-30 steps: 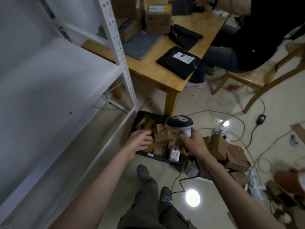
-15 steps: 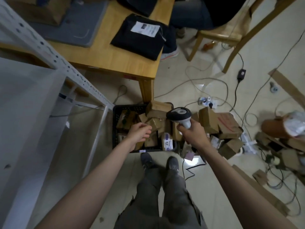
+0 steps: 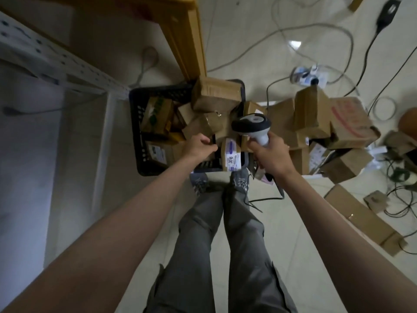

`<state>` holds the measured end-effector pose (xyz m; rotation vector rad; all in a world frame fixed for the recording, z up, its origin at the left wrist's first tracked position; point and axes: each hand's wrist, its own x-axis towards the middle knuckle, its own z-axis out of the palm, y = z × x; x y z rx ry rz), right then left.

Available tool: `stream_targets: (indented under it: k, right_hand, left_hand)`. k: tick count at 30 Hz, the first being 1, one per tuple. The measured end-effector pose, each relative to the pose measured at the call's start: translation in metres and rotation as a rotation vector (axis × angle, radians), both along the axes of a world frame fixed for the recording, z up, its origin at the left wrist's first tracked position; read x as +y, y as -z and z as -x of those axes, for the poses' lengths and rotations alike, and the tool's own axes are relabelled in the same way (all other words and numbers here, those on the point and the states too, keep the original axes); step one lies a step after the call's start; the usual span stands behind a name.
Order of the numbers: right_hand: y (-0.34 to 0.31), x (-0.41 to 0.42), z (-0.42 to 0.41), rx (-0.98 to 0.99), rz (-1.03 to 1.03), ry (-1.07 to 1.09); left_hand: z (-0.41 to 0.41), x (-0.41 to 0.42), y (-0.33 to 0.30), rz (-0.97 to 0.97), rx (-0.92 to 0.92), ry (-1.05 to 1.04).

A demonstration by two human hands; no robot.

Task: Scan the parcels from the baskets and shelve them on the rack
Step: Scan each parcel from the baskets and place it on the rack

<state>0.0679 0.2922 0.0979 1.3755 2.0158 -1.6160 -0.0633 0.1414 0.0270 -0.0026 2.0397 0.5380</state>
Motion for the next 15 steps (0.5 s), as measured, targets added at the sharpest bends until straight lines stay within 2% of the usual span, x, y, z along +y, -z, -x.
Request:
stream_targets:
  k: [8,11,15]
  right_hand:
    - [0.086,0.011,-0.028,-0.030,0.045,0.049]
    - [0.110,0.015,-0.036,-0.021,0.056,0.083]
    - [0.131,0.018,-0.045,-0.022,0.058,0.095]
  left_hand:
    - [-0.056,0.038,0.110,0.076,-0.022,0.066]
    - [-0.072,0.053,0.140,0.050,-0.048,0.043]
    - [-0.089,0.062,0.168,0.123,0.009,0.093]
